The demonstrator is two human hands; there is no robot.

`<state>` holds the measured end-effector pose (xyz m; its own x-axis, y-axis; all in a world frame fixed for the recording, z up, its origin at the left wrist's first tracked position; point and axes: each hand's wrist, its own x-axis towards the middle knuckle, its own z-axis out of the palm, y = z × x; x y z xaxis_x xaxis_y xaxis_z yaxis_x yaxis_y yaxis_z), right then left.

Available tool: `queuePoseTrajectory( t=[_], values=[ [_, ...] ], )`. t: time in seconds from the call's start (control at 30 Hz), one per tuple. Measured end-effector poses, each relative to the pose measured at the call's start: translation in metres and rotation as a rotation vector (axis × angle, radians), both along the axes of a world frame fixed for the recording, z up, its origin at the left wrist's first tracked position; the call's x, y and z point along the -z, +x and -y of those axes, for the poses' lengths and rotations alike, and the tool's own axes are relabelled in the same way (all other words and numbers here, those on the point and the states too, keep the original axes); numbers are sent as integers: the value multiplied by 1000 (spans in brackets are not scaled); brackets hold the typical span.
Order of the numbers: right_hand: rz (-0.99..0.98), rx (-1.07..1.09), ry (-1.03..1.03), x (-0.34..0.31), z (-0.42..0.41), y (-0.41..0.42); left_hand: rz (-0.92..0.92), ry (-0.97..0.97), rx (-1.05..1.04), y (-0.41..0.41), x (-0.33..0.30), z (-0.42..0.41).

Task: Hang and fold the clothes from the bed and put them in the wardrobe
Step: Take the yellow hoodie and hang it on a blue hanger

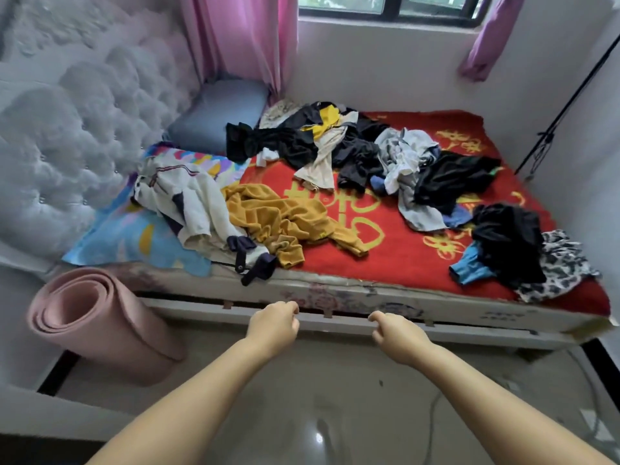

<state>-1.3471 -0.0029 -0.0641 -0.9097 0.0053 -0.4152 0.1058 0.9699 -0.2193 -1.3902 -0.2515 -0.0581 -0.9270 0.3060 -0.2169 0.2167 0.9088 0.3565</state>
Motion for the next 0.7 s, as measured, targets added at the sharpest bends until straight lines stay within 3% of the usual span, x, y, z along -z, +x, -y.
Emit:
queuePoseTrajectory(
  t=[0.23,0.7],
  values=[
    [75,-87,-47,30,8,-120,46,-23,-83,-100,26,8],
    [98,-38,-165,71,39,-419,176,-15,-131,-409,75,42]
  ],
)
